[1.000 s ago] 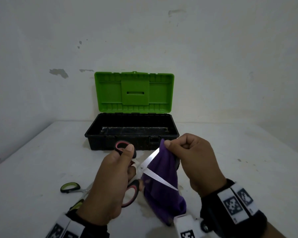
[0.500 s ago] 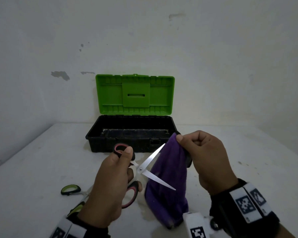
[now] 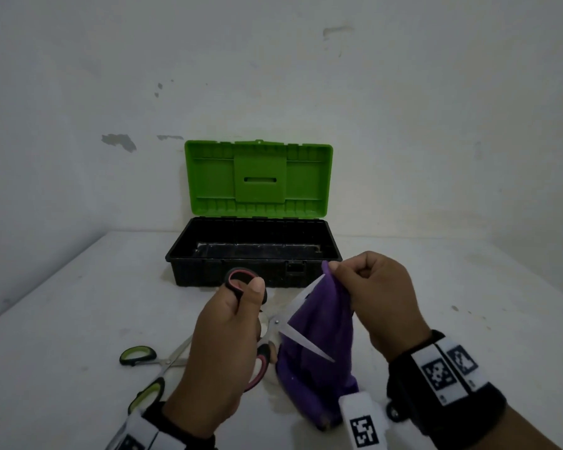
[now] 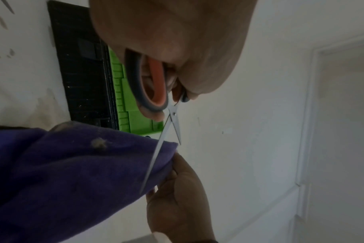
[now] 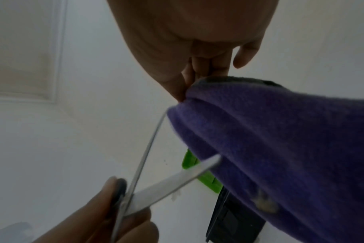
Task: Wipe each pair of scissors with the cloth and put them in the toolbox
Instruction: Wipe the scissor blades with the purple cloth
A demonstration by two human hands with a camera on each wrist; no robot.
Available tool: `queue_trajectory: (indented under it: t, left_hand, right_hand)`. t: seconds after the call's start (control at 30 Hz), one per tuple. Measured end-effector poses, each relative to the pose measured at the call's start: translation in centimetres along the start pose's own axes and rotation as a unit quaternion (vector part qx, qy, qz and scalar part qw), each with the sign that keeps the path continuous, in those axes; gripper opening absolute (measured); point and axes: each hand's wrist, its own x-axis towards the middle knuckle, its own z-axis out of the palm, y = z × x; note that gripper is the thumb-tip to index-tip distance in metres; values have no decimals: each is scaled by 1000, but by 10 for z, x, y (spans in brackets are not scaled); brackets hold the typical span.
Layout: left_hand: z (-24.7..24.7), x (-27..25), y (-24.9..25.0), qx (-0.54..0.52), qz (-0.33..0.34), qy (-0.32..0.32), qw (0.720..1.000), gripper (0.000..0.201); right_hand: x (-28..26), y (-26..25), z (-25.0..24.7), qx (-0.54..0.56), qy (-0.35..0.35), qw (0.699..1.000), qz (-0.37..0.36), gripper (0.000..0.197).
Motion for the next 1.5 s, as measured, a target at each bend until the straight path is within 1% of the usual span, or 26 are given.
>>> queue_trajectory:
  t: [0.07, 0.13, 0.2, 0.27, 0.3, 0.37, 0.43, 0.5, 0.57, 0.63, 0.7, 0.73, 0.8, 0.83, 0.9, 1.0, 1.1, 1.17, 1.23, 1.27, 1.3, 1.33, 1.37, 1.4, 1.43, 1.5]
  left_hand:
    - [-1, 1, -2, 4, 12, 14, 1000, 43]
    - [-2, 3, -5, 10, 10, 19, 1000, 38]
    - [-1, 6, -8, -7, -7, 15, 1000, 30]
    - [-2, 8, -10, -10, -4, 15, 1000, 26]
    - [-2, 10, -11, -3, 19, 14, 1000, 23]
    - [-2, 13, -13, 44, 106, 12, 993, 20]
    - [-2, 17, -14, 113, 194, 9, 974, 19]
    - [-4, 20, -14, 167, 259, 3, 951, 19]
    - [-3, 22, -14, 214, 314, -6, 925, 20]
    - [-1, 25, -13, 279, 362, -12, 889, 20]
    - [1, 24, -11, 351, 396, -26, 848, 18]
    - [2, 22, -10, 377, 402, -37, 834, 14]
    - [2, 19, -10, 410, 408, -48, 814, 12]
    - [0, 19, -10, 422, 410, -50, 807, 16]
    - [-2, 19, -9, 428, 401, -65, 807, 24]
    - [-6, 13, -7, 428, 361, -103, 822, 20]
    - [-8, 14, -14, 394, 321, -55, 860, 20]
    - [-12, 15, -12, 407, 323, -78, 851, 23]
    - [-16, 15, -13, 427, 341, -74, 834, 26]
    - [-18, 15, -13, 416, 324, -66, 847, 33]
    - [-22, 16, -12, 405, 306, -46, 860, 48]
    - [-26, 14, -10, 389, 270, -15, 881, 62]
    - [-29, 13, -9, 366, 208, -9, 907, 72]
    - [-30, 10, -7, 328, 134, -19, 935, 80]
    - [-31, 10, -4, 299, 62, -31, 952, 89]
    - [-30, 13, -4, 272, -39, -50, 960, 104]
  right_hand:
    - [1, -2, -6, 23, 3, 1000, -3, 19]
    - [-2, -3, -12, 41, -14, 999, -8, 13]
    - [-6, 0, -15, 0, -34, 999, -42, 10]
    - [-11, 3, -18, -75, -63, 990, -102, 14]
    - [-14, 4, -20, -100, -86, 984, -119, 17]
    - [-19, 4, -24, -126, -142, 974, -124, 22]
    - [-21, 2, -25, -152, -178, 966, -113, 26]
    - [-22, -2, -23, -167, -203, 961, -92, 25]
    - [-25, -6, -16, -120, -222, 966, -48, 22]
    - [-30, -12, -7, -61, -222, 973, 2, 31]
    - [-35, -19, 2, -40, -217, 974, 43, 49]
    - [-36, -21, 5, -34, -216, 974, 58, 55]
    - [-37, -24, 10, -9, -208, 975, 79, 60]
    - [-37, -24, 11, 2, -205, 975, 87, 59]
    - [-38, -24, 12, 4, -208, 974, 91, 54]
    - [-38, -23, 12, -14, -199, 977, 82, 42]
    - [-38, -22, 11, -35, -199, 975, 88, 35]
    - [-38, -18, 11, -40, -199, 974, 96, 34]
    - [-39, -13, 12, -28, -186, 978, 92, 32]
    - [-40, -11, 11, -29, -177, 981, 79, 31]
    - [-41, -9, 11, -37, -168, 983, 60, 30]
    - [-43, -7, 11, -50, -163, 985, 37, 31]
    - [-44, -6, 12, -64, -160, 985, 16, 31]
    - [-46, -4, 13, -78, -157, 984, 2, 32]
    - [-48, -2, 14, -88, -155, 984, -5, 32]
    - [-52, 1, 15, -86, -147, 985, -6, 32]
